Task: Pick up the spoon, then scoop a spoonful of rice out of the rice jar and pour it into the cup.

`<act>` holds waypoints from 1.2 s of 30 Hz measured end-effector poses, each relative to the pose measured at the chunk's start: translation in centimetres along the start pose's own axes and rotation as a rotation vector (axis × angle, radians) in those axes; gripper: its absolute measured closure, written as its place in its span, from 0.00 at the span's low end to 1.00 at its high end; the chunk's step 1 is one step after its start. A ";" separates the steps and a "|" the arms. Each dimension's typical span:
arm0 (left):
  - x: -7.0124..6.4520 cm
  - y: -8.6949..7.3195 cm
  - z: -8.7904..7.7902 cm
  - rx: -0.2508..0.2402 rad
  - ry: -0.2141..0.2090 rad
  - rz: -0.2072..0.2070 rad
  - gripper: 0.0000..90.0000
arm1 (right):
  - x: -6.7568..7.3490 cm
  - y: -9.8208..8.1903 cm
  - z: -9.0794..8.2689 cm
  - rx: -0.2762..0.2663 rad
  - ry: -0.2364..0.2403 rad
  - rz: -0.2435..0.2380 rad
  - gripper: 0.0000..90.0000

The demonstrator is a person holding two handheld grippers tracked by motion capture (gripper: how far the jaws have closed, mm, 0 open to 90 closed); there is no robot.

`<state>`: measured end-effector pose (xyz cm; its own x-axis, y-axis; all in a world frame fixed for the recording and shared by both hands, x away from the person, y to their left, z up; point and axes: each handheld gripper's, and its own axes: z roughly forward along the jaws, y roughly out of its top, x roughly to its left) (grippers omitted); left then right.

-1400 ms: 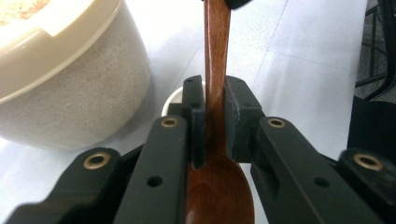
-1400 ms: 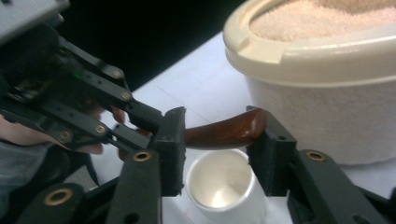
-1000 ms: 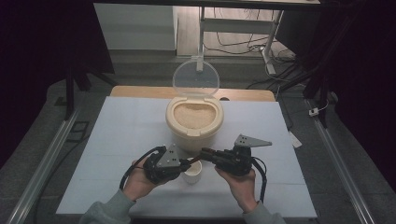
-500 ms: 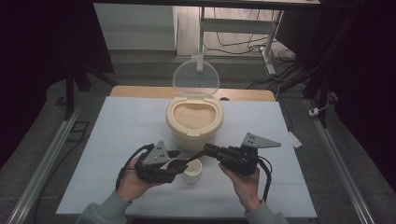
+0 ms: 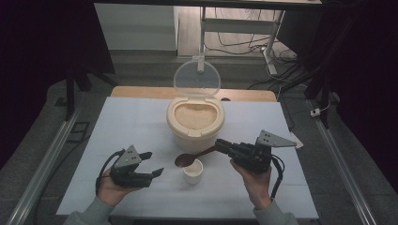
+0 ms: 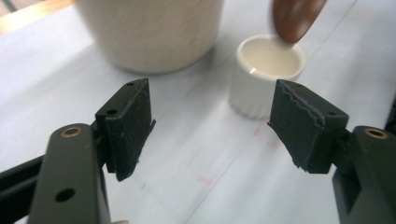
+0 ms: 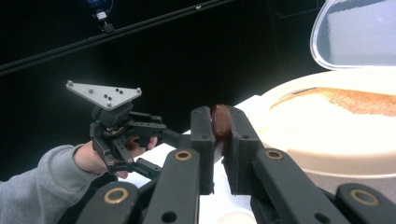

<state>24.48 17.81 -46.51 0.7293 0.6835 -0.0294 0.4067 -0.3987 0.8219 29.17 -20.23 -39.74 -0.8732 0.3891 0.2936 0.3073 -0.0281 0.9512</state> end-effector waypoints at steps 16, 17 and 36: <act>3.0 -4.2 -0.8 0.039 0.064 -0.093 0.29 | -0.5 1.1 -1.6 -0.036 -0.040 -0.044 0.92; 3.1 -4.3 -0.8 0.041 0.067 -0.097 0.29 | -0.5 1.2 -1.8 -0.036 -0.041 -0.049 0.92; 3.0 -4.7 -0.5 0.063 0.061 -0.105 0.25 | -1.3 5.3 -3.3 -0.162 -0.116 -0.078 0.92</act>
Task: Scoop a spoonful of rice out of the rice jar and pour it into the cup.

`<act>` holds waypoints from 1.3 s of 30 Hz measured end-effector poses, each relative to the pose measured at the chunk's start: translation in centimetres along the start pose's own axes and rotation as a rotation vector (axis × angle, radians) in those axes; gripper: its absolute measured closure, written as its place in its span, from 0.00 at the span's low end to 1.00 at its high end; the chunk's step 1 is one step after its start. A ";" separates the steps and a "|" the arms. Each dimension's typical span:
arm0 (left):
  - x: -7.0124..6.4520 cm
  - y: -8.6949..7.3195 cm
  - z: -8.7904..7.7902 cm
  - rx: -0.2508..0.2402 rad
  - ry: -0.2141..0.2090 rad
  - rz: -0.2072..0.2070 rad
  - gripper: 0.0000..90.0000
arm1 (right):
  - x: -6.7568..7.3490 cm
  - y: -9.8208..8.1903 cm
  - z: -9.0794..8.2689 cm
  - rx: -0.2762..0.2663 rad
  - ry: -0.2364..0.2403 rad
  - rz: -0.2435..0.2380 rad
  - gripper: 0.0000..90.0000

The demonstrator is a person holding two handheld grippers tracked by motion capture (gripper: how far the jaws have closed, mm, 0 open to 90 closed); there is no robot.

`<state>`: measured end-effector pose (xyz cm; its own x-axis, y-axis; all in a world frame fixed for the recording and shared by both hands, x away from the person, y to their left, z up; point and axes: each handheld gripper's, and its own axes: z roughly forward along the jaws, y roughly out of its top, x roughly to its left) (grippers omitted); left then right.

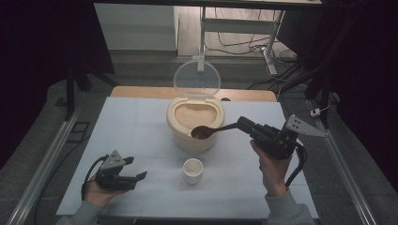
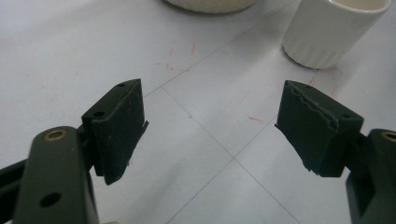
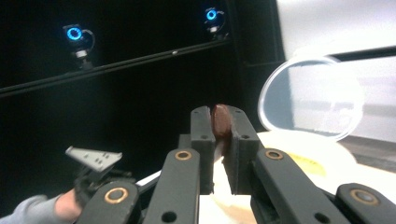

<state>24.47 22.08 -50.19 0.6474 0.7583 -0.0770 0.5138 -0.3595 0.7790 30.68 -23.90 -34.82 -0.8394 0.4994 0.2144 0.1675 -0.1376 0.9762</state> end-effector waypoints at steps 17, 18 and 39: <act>0.0 -0.1 0.2 0.009 -0.009 -0.007 0.25 | -3.0 3.5 3.1 0.050 -0.137 -0.050 0.92; 0.0 -0.1 0.2 0.009 -0.009 -0.007 0.25 | -3.1 3.6 3.3 0.055 -0.144 -0.052 0.92; 0.0 -0.1 0.3 0.019 -0.006 -0.006 0.25 | -4.8 1.4 7.1 0.203 -0.319 -0.150 0.92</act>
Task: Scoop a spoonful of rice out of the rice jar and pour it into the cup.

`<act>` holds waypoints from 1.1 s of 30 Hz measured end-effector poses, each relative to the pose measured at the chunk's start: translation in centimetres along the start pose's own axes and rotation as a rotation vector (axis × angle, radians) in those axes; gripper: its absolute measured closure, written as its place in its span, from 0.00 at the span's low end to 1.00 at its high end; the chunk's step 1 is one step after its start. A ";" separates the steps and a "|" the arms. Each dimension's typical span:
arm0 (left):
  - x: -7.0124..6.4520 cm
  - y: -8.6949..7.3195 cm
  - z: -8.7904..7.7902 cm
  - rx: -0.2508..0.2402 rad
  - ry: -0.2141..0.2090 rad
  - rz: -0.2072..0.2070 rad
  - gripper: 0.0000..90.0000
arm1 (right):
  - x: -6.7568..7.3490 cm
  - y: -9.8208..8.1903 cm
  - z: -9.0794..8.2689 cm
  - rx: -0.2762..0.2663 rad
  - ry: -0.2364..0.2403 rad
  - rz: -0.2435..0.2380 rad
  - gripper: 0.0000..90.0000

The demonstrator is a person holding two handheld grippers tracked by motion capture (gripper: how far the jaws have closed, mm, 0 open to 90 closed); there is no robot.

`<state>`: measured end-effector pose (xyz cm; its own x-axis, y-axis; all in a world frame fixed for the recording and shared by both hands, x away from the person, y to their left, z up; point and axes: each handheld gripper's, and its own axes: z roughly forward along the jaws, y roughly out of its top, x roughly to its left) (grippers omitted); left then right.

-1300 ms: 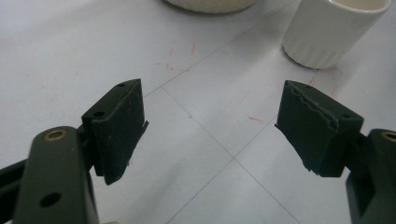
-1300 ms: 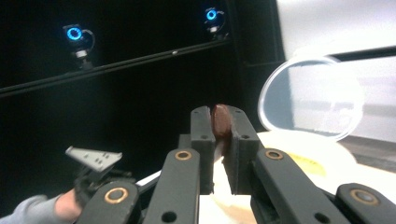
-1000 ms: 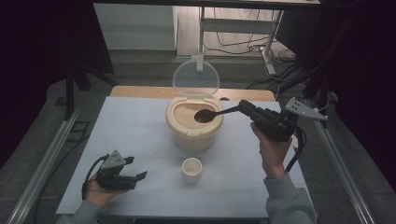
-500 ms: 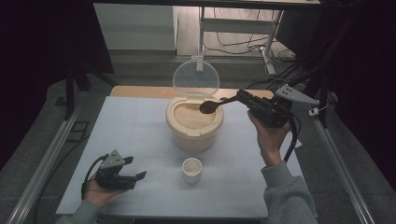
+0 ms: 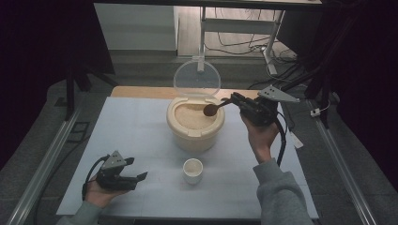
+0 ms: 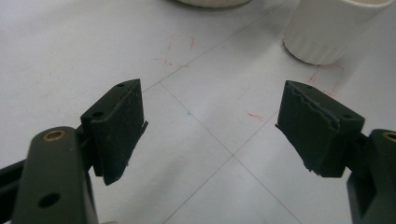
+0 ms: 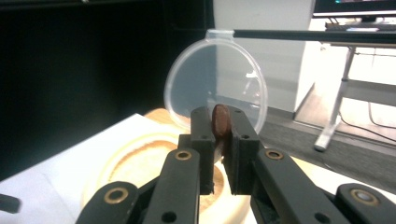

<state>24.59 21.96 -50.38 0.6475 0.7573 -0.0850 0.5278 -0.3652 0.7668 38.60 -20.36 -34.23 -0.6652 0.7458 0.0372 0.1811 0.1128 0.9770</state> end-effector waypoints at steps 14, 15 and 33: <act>0.0 0.0 0.1 0.005 -0.003 -0.001 0.25 | -0.1 -2.4 1.7 0.081 0.006 0.114 0.92; 0.0 0.0 0.1 0.005 -0.003 -0.001 0.25 | -0.2 -2.7 1.8 0.084 0.013 0.140 0.92; -0.1 0.0 0.2 0.012 -0.006 0.005 0.25 | -1.7 -5.7 2.8 0.091 0.087 0.482 0.91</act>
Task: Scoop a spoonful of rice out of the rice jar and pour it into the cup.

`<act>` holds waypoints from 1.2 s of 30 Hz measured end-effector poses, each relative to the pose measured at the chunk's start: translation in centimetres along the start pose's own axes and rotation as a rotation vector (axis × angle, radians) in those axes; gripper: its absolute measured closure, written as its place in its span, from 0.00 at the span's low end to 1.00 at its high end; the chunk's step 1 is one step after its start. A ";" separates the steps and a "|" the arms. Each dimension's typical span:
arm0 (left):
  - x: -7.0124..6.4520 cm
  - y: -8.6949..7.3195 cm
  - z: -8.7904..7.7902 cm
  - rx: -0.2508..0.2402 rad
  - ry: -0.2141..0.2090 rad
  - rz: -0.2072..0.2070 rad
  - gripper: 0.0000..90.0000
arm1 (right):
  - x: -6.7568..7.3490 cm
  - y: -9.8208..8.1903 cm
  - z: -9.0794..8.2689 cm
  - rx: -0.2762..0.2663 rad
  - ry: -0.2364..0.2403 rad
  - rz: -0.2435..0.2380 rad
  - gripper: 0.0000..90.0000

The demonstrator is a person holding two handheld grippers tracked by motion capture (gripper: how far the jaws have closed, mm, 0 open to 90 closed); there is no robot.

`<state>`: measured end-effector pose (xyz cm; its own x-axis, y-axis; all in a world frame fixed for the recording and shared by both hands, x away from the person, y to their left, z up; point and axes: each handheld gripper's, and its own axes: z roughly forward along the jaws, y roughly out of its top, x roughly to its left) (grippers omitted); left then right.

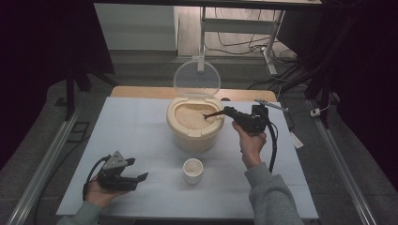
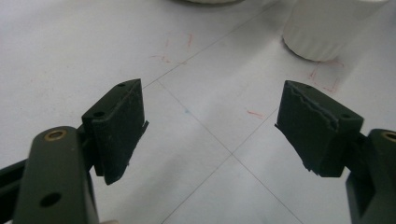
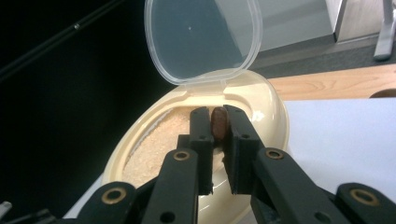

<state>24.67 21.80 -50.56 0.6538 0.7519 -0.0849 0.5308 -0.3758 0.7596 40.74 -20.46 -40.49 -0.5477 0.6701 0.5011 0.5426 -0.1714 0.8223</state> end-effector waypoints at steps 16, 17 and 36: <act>-0.1 0.0 0.1 0.007 -0.004 0.002 0.25 | -1.2 -0.2 -0.5 -0.038 0.037 0.162 0.92; -0.1 0.0 0.1 0.007 -0.004 0.002 0.25 | -1.2 -0.2 -0.6 -0.041 0.044 0.170 0.92; 0.0 0.0 0.0 0.008 -0.004 0.004 0.25 | -2.0 0.0 -1.0 -0.067 0.104 0.313 0.92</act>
<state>24.67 21.73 -50.56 0.6580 0.7482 -0.0846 0.5326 -0.3830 0.7547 41.20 -22.51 -41.25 -0.4248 0.5007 0.7543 0.6539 -0.4065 0.6381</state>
